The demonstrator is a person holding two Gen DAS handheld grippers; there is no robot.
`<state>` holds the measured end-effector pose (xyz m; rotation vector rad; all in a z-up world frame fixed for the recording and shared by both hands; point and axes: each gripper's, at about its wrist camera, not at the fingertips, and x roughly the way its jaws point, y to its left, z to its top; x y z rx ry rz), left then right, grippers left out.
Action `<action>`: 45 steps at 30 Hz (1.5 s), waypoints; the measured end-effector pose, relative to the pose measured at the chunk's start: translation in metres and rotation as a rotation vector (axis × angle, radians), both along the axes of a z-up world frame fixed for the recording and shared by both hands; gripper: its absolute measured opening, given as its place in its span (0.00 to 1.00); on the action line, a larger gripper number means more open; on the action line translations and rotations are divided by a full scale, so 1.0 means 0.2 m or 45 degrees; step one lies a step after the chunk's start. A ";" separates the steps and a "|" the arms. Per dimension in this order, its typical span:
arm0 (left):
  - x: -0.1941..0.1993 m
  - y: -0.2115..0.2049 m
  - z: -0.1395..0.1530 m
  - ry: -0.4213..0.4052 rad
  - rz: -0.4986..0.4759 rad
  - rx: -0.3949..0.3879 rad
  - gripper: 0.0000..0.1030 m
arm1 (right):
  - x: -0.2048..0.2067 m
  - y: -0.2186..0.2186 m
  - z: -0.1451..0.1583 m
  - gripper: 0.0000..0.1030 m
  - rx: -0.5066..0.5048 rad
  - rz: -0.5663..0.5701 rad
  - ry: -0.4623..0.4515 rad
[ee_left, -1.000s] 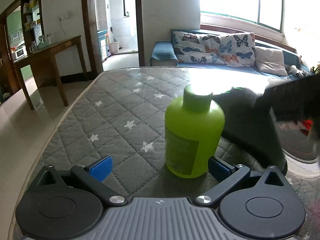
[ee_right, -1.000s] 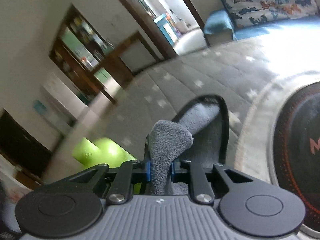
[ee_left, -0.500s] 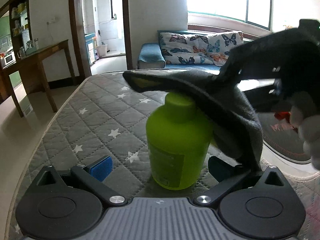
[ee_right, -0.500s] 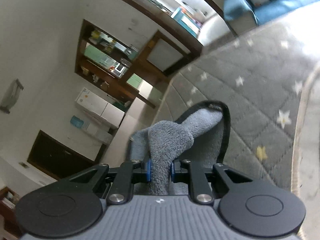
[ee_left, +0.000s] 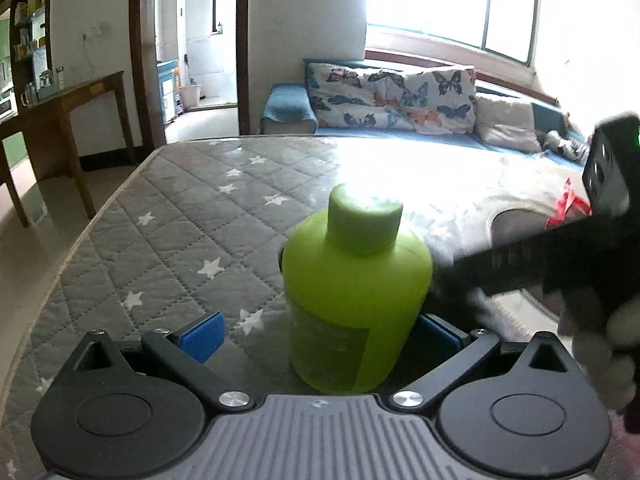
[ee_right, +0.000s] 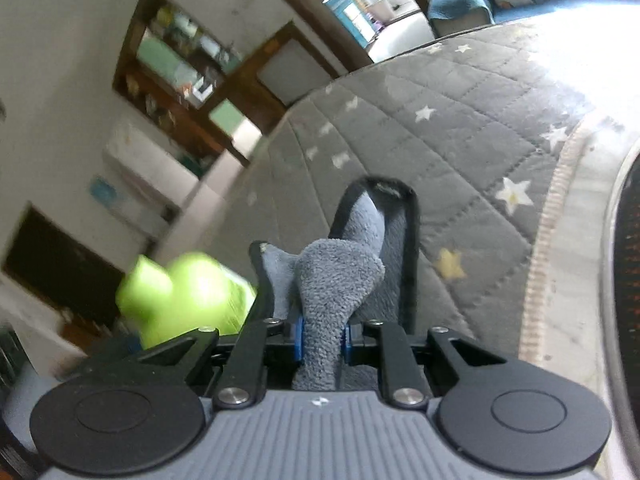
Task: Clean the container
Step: 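Close the left tool around the lime-green bottle, then wipe the bottle with the cloth in the right tool while the left tool holds it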
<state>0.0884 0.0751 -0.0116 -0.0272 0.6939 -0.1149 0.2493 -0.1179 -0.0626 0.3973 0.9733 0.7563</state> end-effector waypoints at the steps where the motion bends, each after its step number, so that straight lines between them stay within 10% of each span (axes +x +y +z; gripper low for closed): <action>1: 0.00 0.00 0.00 -0.003 -0.003 -0.011 1.00 | -0.01 0.00 0.00 0.17 -0.015 0.012 -0.010; 8: 0.06 0.01 0.02 -0.029 -0.013 -0.094 0.99 | -0.21 -0.09 0.07 0.16 -0.065 0.035 -0.032; 16: 0.04 -0.01 0.04 -0.068 -0.094 -0.073 0.72 | -0.30 -0.30 0.12 0.16 -0.004 -0.089 -0.021; 28: -0.07 -0.15 0.04 -0.055 -0.450 -0.101 0.72 | -0.23 -0.46 0.25 0.16 0.273 -0.156 -0.038; 45: -0.22 -0.15 0.07 -0.102 -0.394 -0.027 0.85 | -0.09 -0.26 0.11 0.16 0.208 -0.072 0.024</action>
